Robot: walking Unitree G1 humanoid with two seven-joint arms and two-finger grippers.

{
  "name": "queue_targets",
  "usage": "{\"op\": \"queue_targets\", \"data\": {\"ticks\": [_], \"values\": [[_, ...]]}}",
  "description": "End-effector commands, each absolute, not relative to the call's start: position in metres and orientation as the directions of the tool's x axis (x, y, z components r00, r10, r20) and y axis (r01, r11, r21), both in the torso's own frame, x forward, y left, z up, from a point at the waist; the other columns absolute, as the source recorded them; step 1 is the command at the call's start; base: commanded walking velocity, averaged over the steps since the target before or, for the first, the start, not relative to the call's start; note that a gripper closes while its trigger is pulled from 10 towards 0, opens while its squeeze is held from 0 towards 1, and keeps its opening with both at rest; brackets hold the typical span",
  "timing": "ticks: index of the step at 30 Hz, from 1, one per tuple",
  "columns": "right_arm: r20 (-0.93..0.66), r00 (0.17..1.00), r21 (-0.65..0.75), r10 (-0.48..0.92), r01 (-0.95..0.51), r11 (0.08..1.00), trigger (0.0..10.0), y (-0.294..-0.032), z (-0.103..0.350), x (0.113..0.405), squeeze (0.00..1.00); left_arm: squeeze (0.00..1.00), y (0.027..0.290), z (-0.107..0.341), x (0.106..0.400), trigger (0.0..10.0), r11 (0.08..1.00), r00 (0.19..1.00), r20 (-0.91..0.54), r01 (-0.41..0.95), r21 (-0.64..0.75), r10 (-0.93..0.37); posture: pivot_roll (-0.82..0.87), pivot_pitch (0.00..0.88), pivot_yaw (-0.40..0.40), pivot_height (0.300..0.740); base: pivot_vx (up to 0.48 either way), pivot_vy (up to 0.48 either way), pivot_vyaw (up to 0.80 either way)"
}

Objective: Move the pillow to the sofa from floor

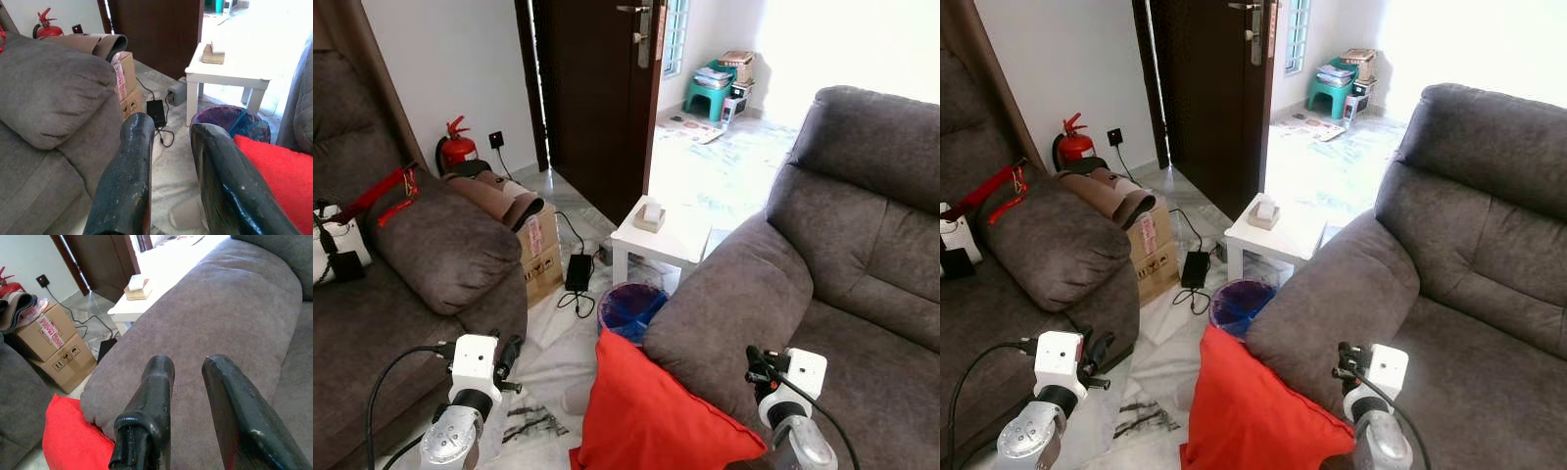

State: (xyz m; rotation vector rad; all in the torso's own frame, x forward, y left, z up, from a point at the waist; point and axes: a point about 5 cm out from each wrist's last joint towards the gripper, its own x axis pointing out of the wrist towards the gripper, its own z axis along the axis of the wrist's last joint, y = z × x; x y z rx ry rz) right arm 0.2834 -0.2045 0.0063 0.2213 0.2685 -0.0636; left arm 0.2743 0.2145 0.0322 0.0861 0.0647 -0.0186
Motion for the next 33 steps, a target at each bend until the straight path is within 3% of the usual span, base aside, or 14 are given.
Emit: {"op": "queue_targets", "data": {"ticks": [1, 5, 33], "values": [[-0.271, 0.962, 0.209, -0.029, 0.088, 0.974, 10.0, -0.203, 0.007, 0.285, 0.00, 0.00, 0.218, 0.032, 0.274, 10.0, 0.997, 0.997, -0.078, 0.010, 0.082, -0.004, 0.07, 0.000, -0.003, 0.681, 0.000, 0.000, 0.00], [-0.289, 0.956, 0.211, -0.050, 0.114, 0.971, 10.0, -0.204, 0.006, 0.286, 0.00, 0.00, 0.219, 0.029, 0.273, 10.0, 0.999, 0.995, -0.094, -0.007, 0.032, 0.010, 0.07, 0.000, -0.001, 0.681, 0.000, 0.000, 0.00], [-0.324, 0.946, 0.228, -0.018, 0.097, 0.969, 10.0, -0.190, 0.004, 0.291, 0.00, 0.00, 0.222, 0.021, 0.265, 10.0, 0.998, 0.987, -0.161, 0.036, 0.056, -0.027, 0.09, 0.000, 0.014, 0.668, 0.000, 0.000, 0.00]]}}
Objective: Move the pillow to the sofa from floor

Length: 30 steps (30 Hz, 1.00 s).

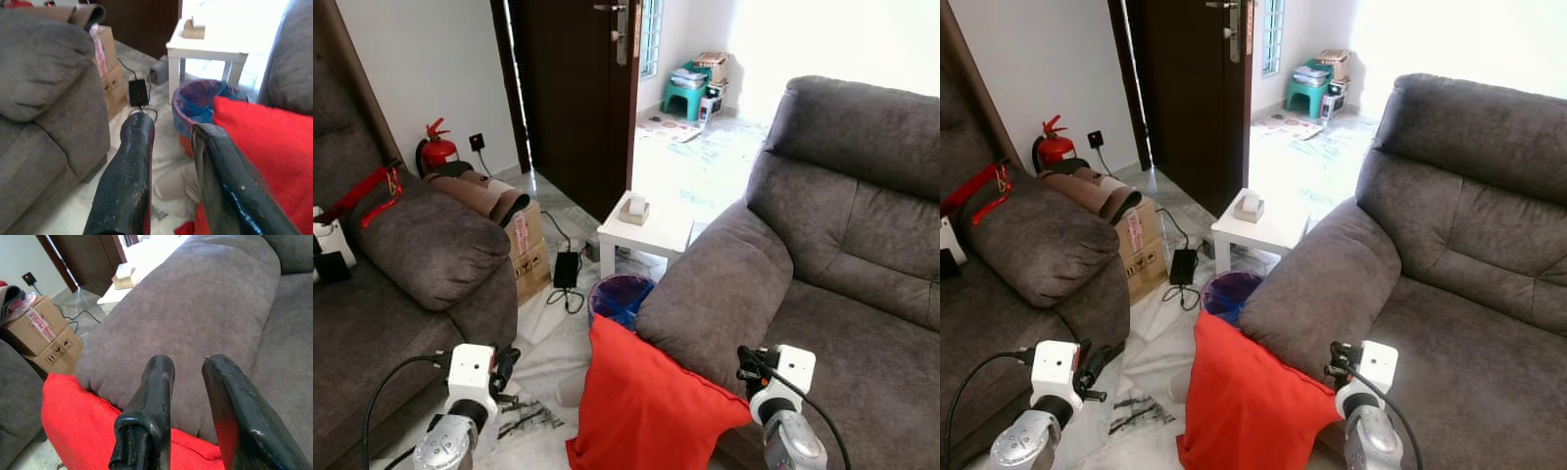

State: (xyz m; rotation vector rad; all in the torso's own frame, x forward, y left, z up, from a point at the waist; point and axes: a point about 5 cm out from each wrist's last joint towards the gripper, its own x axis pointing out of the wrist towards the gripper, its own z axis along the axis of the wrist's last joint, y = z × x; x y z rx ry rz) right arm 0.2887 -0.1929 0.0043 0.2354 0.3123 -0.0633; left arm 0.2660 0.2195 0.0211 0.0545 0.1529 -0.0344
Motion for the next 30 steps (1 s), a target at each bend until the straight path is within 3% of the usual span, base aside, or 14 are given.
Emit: {"op": "queue_targets", "data": {"ticks": [1, 30], "values": [[-0.325, 0.946, 0.228, -0.019, 0.098, 0.969, 10.0, -0.1898, 0.0041, 0.2906, 0.00, 0.00, 0.2224, 0.0213, 0.2652, 10.0, 0.998, 0.987, -0.162, 0.037, 0.058, -0.027, 0.09, 0.000, 0.015, 0.668, 0.000, 0.000, 0.00], [-0.378, 0.925, 0.209, 0.020, 0.065, 0.976, 10.0, -0.1823, -0.0003, 0.2908, 0.00, 0.00, 0.2220, 0.0199, 0.2626, 10.0, 0.999, 0.984, -0.178, 0.017, 0.035, -0.010, 0.09, 0.000, 0.000, 0.668, 0.000, 0.000, 0.00]]}}
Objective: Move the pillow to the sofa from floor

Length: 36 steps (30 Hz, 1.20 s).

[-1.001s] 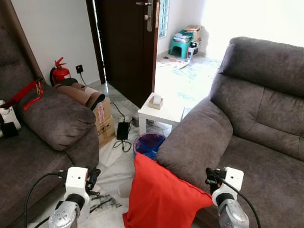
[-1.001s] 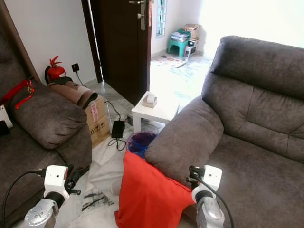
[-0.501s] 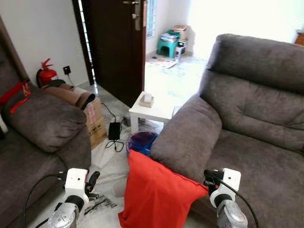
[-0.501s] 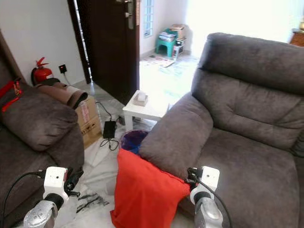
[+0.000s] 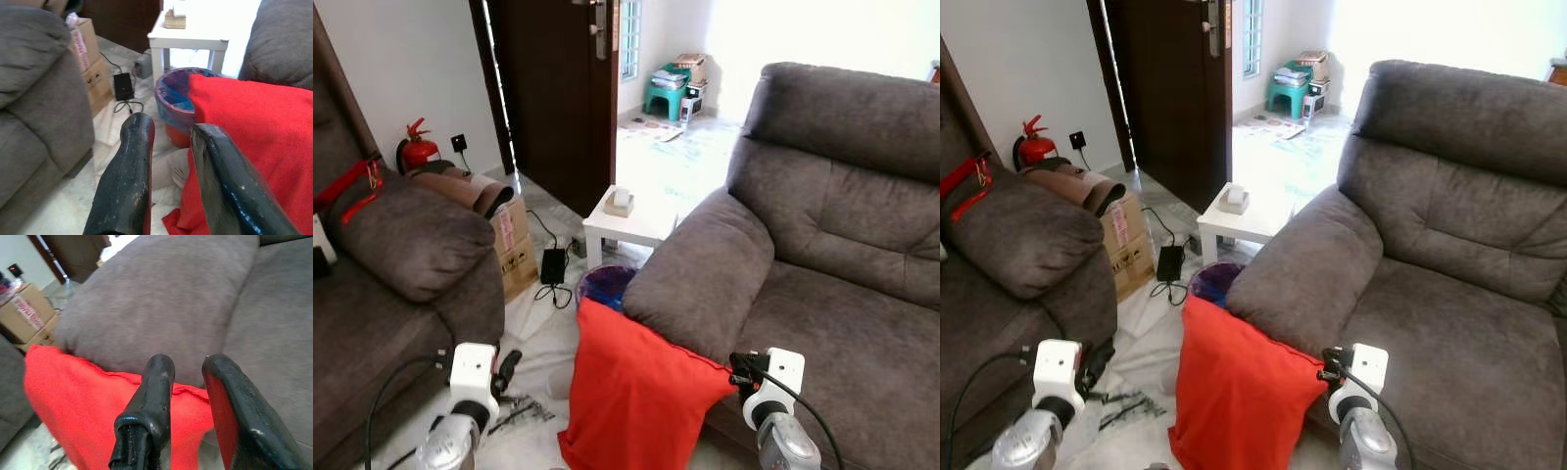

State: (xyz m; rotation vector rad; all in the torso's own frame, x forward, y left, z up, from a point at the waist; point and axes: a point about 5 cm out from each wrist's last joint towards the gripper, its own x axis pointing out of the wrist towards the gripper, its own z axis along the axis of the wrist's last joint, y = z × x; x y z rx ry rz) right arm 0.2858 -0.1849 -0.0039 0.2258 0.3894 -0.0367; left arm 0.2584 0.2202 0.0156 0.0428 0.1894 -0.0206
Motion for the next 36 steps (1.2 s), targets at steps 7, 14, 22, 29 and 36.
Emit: {"op": "queue_targets", "data": {"ticks": [7, 14, 22, 29, 36], "values": [[-0.359, 0.933, 0.229, 0.034, 0.053, 0.972, 10.0, -0.180, 0.001, 0.292, 0.00, 0.00, 0.224, 0.019, 0.263, 10.0, 0.999, 0.983, -0.182, 0.005, 0.037, 0.002, 0.10, 0.000, -0.005, 0.668, 0.000, 0.000, 0.00], [-0.368, 0.929, 0.227, 0.035, 0.053, 0.972, 10.0, -0.179, 0.000, 0.291, 0.00, 0.00, 0.225, 0.020, 0.262, 10.0, 0.999, 0.984, -0.178, -0.005, 0.036, 0.012, 0.10, 0.000, -0.002, 0.668, 0.000, 0.000, 0.00], [-0.378, 0.924, 0.253, 0.062, 0.039, 0.967, 10.0, -0.175, -0.003, 0.289, 0.00, 0.00, 0.226, 0.020, 0.262, 10.0, 0.999, 0.983, -0.185, -0.005, 0.034, 0.011, 0.10, 0.000, 0.002, 0.652, 0.000, 0.000, 0.00], [-0.375, 0.925, 0.252, 0.068, 0.031, 0.967, 10.0, -0.173, -0.003, 0.289, 0.00, 0.00, 0.224, 0.019, 0.262, 10.0, 0.999, 0.982, -0.191, 0.006, 0.042, 0.002, 0.10, 0.000, 0.003, 0.652, 0.000, 0.000, 0.00], [-0.396, 0.914, 0.253, 0.085, 0.020, 0.967, 10.0, -0.169, -0.005, 0.288, 0.00, 0.00, 0.229, 0.020, 0.262, 10.0, 0.999, 0.981, -0.191, -0.007, 0.049, 0.016, 0.11, 0.000, 0.002, 0.627, 0.000, 0.000, 0.00]]}}
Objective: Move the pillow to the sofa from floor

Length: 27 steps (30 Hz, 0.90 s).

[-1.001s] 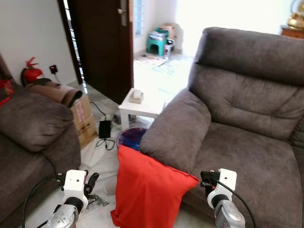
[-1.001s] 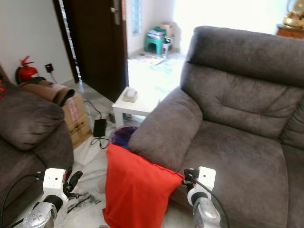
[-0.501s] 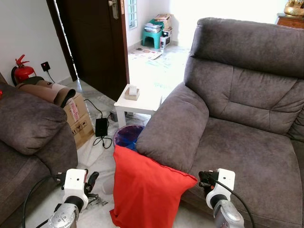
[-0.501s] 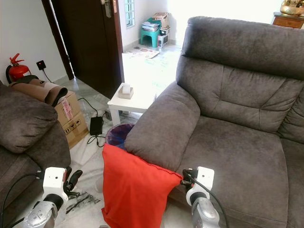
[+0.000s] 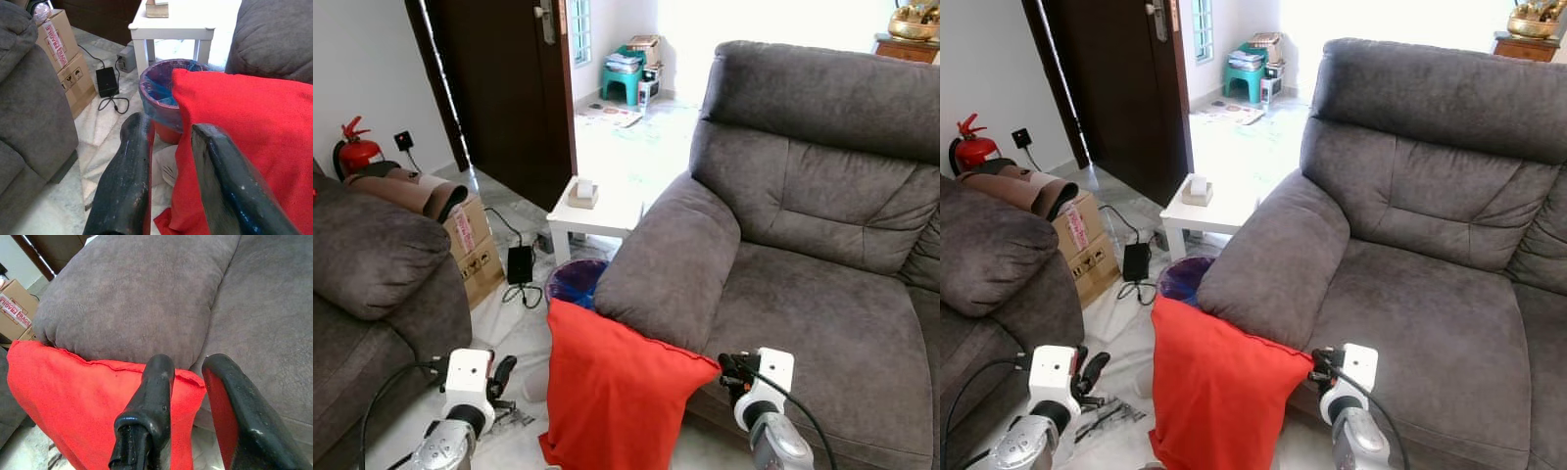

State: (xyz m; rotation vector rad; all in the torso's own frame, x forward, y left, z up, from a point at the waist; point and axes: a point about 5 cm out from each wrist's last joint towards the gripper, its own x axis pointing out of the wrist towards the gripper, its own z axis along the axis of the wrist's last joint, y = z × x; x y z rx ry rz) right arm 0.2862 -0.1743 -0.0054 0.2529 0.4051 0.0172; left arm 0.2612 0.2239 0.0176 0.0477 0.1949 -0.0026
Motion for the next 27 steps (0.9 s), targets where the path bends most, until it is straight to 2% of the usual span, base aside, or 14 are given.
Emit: {"op": "queue_targets", "data": {"ticks": [1, 27], "values": [[-0.382, 0.920, 0.251, 0.086, 0.014, 0.968, 10.0, -0.1695, -0.0035, 0.2889, 0.00, 0.00, 0.2296, 0.0200, 0.2623, 10.0, 0.999, 0.981, -0.191, -0.009, 0.048, 0.018, 0.11, 0.000, 0.002, 0.618, 0.000, 0.000, 0.00], [-0.378, 0.920, 0.269, 0.098, 0.008, 0.963, 10.0, -0.1638, -0.0042, 0.2884, 0.00, 0.00, 0.2341, 0.0207, 0.2614, 10.0, 0.998, 0.980, -0.198, -0.012, 0.058, 0.023, 0.12, 0.000, 0.015, 0.618, 0.000, 0.000, 0.00]]}}
